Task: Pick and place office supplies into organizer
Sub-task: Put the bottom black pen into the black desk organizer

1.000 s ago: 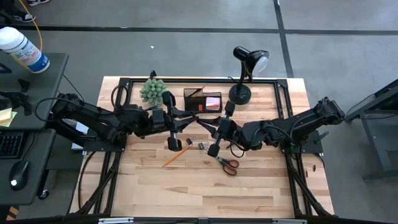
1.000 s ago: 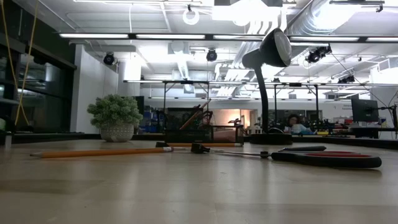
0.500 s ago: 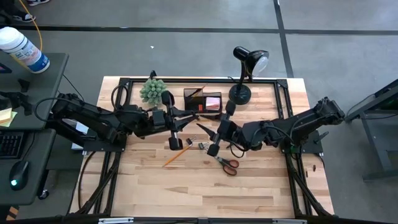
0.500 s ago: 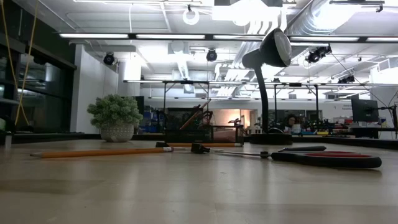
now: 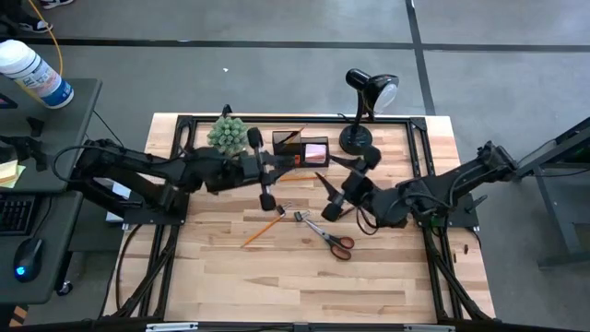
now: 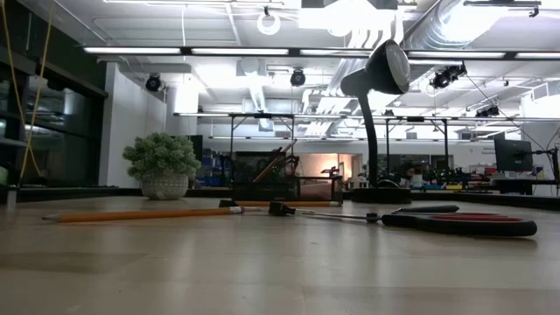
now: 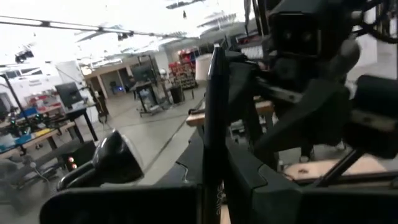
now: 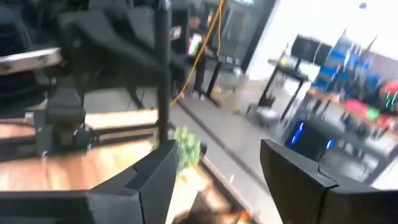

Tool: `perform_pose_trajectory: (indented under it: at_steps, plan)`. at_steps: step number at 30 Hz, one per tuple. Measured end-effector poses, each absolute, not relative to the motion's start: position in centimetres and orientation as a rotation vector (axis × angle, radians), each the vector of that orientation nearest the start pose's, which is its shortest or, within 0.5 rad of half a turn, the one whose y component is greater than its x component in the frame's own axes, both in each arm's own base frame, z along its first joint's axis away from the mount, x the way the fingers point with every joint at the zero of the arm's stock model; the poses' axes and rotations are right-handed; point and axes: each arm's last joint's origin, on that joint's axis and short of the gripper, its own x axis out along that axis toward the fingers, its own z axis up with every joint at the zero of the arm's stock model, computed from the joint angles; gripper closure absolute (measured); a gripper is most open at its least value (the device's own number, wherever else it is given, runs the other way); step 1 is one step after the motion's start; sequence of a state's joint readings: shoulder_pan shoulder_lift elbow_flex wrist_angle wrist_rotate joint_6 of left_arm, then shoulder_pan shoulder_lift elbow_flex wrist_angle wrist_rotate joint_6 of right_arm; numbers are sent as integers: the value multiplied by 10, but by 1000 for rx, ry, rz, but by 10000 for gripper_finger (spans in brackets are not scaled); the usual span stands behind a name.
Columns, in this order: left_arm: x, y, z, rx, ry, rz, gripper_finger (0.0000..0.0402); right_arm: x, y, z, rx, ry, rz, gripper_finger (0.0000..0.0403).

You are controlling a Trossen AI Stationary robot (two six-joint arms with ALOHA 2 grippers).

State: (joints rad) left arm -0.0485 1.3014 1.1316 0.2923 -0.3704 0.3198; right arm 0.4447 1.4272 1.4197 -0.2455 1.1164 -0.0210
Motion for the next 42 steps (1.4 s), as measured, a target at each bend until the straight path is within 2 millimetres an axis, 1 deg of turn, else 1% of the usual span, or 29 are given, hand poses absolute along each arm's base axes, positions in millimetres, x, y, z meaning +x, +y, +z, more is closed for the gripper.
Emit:
perform_pose_trajectory:
  at_steps: [3,6,11,15,16,17,21,23,28,31,35,37,39,42]
  plan:
    - [296,14,383,299,-30,332,391,274,111,394,-107,231,-659,203]
    - [295,34,380,309,9,328,389,265,116,383,-60,292,-642,234]
    - [289,71,376,356,61,363,392,254,114,367,-17,405,-649,309]
    - [290,104,366,349,101,415,389,245,104,353,-70,517,-706,382]
    - [291,114,363,338,106,424,389,242,99,347,-87,546,-726,392]
    - [293,121,358,322,118,424,389,240,95,341,-98,570,-745,396]
    - [303,149,332,262,190,447,391,232,78,313,-83,614,-788,386]
    - [308,161,322,232,189,451,391,228,71,298,-48,602,-796,396]
    - [316,180,299,165,231,485,390,215,57,264,84,506,-760,398]
    - [317,188,288,138,266,499,392,205,50,250,157,441,-733,401]
    - [318,194,278,119,315,519,389,194,44,242,243,359,-710,402]
    - [315,197,273,111,335,525,389,191,42,241,253,343,-706,402]
    - [312,202,269,110,320,537,390,189,41,242,251,341,-705,402]
    - [304,206,252,68,334,539,390,189,41,243,237,346,-696,402]
